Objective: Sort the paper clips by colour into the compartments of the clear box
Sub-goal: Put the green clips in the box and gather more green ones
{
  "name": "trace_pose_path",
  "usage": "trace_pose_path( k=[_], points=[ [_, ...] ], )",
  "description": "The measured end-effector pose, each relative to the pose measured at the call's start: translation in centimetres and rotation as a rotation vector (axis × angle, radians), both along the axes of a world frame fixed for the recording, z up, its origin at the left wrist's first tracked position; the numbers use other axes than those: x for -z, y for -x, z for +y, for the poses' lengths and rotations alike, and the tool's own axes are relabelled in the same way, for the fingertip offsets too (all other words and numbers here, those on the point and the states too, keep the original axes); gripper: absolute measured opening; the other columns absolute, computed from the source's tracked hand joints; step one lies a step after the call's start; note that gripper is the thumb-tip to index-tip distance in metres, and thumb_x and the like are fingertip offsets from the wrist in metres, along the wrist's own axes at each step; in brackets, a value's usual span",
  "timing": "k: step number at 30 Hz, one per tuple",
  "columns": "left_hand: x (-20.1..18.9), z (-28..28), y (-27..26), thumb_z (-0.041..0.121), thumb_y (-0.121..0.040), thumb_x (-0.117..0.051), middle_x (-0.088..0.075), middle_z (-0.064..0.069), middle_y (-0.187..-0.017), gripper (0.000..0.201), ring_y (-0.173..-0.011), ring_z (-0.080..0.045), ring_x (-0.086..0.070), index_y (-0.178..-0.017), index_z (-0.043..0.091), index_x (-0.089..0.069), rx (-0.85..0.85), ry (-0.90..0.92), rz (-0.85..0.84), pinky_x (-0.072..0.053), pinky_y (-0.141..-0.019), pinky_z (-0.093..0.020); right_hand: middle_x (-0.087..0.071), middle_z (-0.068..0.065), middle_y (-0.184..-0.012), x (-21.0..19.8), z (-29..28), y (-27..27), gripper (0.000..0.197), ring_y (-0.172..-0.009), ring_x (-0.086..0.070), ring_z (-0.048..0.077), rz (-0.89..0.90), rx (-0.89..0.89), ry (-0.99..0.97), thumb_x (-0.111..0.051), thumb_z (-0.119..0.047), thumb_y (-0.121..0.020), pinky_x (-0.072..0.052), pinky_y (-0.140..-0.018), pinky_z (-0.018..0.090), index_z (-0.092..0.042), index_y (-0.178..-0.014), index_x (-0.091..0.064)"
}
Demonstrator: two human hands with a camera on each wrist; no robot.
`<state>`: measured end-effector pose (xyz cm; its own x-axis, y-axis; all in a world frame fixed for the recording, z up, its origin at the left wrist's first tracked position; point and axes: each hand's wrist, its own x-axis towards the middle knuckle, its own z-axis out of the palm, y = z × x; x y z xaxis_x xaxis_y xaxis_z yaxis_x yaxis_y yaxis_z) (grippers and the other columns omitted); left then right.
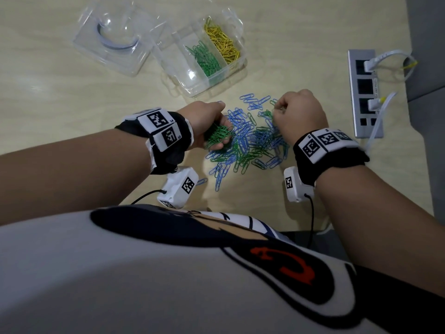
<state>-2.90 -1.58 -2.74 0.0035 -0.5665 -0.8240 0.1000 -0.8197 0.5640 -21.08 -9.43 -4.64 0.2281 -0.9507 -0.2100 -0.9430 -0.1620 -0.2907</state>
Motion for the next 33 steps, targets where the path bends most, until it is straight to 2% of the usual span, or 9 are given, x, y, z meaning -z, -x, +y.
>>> trace_pose_path(
  k=[3, 6, 8, 10, 14, 17, 22, 27, 33],
  points=[
    [-0.1, -0.1, 0.1, 0.042, -0.103, -0.027, -0.057, -0.013, -0.061, 0.053, -0.041, -0.017, -0.055, -0.077, 0.006, -0.056, 0.012, 0.002, 0.002, -0.048, -0.045, -0.017, -0.056, 0.012, -0.112, 0.0, 0.2, -0.4, 0.018, -0.099, -0.056, 0.035, -0.048, 0.012, 0.019, -0.053, -0.017, -0.085, -0.045, -0.080, 0.037, -0.017, -0.099, -0.065],
    [-0.2, -0.1, 0.1, 0.043, -0.102, -0.028, -0.057, -0.013, -0.061, 0.053, -0.044, -0.018, -0.055, -0.077, 0.007, -0.057, 0.022, 0.005, -0.009, -0.049, -0.047, -0.018, -0.066, 0.013, -0.101, 0.0, 0.8, -1.4, 0.023, -0.099, -0.059, 0.033, -0.005, -0.038, -0.053, -0.057, -0.032, -0.087, -0.045, -0.077, 0.034, -0.011, -0.096, -0.065],
    [-0.2, -0.1, 0.0, 0.043, -0.102, -0.028, -0.057, -0.013, -0.061, 0.053, -0.045, -0.018, -0.055, -0.076, 0.007, -0.057, 0.024, 0.002, -0.020, -0.049, -0.048, -0.019, -0.064, 0.016, -0.106, 0.2, 1.1, -1.8, 0.033, -0.103, -0.057, 0.034, 0.001, -0.050, -0.087, -0.060, -0.036, -0.087, -0.045, -0.081, 0.036, -0.009, -0.106, -0.062],
    [-0.2, 0.0, -0.1, 0.043, -0.102, -0.028, -0.057, -0.013, -0.062, 0.052, -0.045, -0.019, -0.055, -0.077, 0.007, -0.057, 0.026, 0.001, -0.024, -0.050, -0.048, -0.019, -0.061, 0.016, -0.112, 0.6, 1.2, -1.9, 0.029, -0.106, -0.056, 0.034, 0.019, -0.098, -0.094, -0.059, -0.028, -0.088, -0.044, -0.081, 0.036, -0.012, -0.112, -0.060],
    [-0.2, 0.1, -0.3, 0.042, -0.102, -0.028, -0.057, -0.012, -0.059, 0.052, -0.042, -0.017, -0.055, -0.076, 0.007, -0.056, 0.021, 0.001, -0.026, -0.049, -0.047, -0.018, -0.058, 0.013, -0.111, 0.6, 0.9, -1.6, 0.015, -0.100, -0.056, 0.034, 0.017, -0.094, -0.043, -0.056, -0.017, -0.087, -0.042, -0.076, 0.034, -0.016, -0.101, -0.062],
    [-0.3, 0.1, -0.3, 0.043, -0.102, -0.028, -0.057, -0.011, -0.057, 0.052, -0.041, -0.017, -0.055, -0.076, 0.007, -0.056, 0.016, 0.001, -0.028, -0.049, -0.046, -0.018, -0.053, 0.014, -0.115, 0.5, 0.4, -1.0, 0.024, -0.098, -0.055, 0.036, -0.057, 0.056, 0.011, -0.050, -0.007, -0.084, -0.042, -0.076, 0.036, -0.015, -0.105, -0.059],
    [-0.2, 0.0, -0.1, 0.042, -0.102, -0.027, -0.057, -0.013, -0.061, 0.052, -0.042, -0.018, -0.056, -0.078, 0.006, -0.056, 0.025, 0.001, -0.024, -0.049, -0.046, -0.019, -0.053, 0.015, -0.119, 1.0, -0.2, 0.1, 0.031, -0.103, -0.056, 0.035, 0.030, -0.029, -0.025, -0.046, -0.005, -0.090, -0.043, -0.079, 0.033, -0.015, -0.113, -0.064],
    [-0.3, -0.1, -0.1, 0.042, -0.103, -0.028, -0.056, -0.012, -0.057, 0.052, -0.041, -0.017, -0.056, -0.078, 0.006, -0.055, 0.019, -0.003, -0.025, -0.049, -0.046, -0.019, -0.057, 0.015, -0.114, 0.9, -0.2, -0.5, 0.025, -0.099, -0.057, 0.034, 0.001, -0.035, 0.004, -0.053, -0.018, -0.089, -0.045, -0.078, 0.034, -0.014, -0.110, -0.066],
    [-0.3, -0.1, -0.1, 0.042, -0.102, -0.028, -0.057, -0.013, -0.062, 0.053, -0.041, -0.017, -0.056, -0.077, 0.006, -0.056, 0.026, -0.008, -0.036, -0.050, -0.046, -0.019, -0.056, 0.016, -0.113, 0.7, -0.6, -0.9, 0.023, -0.101, -0.055, 0.034, 0.091, -0.101, -0.048, -0.057, -0.021, -0.088, -0.042, -0.077, 0.034, -0.010, -0.108, -0.063]
  ],
)
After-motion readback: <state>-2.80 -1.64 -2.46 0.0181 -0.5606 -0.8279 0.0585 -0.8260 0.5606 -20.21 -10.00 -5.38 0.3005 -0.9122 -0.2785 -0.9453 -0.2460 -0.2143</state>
